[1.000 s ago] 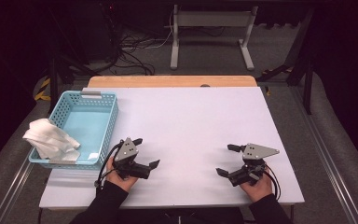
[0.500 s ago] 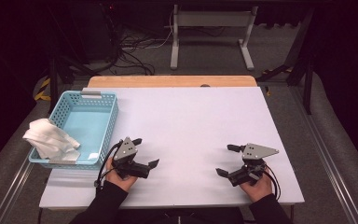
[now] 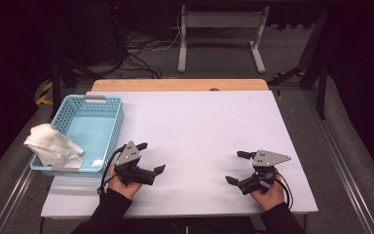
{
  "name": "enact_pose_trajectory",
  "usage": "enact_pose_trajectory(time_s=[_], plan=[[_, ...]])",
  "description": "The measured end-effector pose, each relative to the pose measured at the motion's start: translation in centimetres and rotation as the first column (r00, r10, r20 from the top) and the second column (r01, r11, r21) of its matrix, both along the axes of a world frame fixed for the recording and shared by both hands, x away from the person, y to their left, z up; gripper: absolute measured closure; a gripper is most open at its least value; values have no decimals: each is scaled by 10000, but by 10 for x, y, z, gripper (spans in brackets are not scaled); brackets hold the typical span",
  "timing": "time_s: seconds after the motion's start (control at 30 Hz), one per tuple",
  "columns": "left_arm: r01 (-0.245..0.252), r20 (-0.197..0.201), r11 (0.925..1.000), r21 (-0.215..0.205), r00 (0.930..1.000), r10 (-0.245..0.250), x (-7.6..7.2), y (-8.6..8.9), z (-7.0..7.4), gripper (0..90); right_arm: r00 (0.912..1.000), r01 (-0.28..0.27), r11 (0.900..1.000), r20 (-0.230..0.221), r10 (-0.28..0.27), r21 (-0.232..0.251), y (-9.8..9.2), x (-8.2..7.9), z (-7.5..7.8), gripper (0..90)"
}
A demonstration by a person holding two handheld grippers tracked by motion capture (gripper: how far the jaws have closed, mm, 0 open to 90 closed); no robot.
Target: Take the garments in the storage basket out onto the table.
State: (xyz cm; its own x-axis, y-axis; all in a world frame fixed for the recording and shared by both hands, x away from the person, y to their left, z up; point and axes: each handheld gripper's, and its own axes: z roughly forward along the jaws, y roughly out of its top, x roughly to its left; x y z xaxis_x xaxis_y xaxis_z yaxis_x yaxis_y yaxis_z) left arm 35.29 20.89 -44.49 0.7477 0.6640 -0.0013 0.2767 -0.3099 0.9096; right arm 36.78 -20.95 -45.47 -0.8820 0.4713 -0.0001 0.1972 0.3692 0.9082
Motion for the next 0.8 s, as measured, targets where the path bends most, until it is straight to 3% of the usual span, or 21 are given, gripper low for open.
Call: enact_pose_trajectory(time_s=[0.4,0.8], plan=[[39,119,9999,-116,9999,-38,-2,3,13,10,10000,-14,10000,-16,14,-7,0,0,0,7],[122,220,9999,78,9997,-124,0,4,28,10,10000,-29,10000,-40,29,-19,0,0,0,6]])
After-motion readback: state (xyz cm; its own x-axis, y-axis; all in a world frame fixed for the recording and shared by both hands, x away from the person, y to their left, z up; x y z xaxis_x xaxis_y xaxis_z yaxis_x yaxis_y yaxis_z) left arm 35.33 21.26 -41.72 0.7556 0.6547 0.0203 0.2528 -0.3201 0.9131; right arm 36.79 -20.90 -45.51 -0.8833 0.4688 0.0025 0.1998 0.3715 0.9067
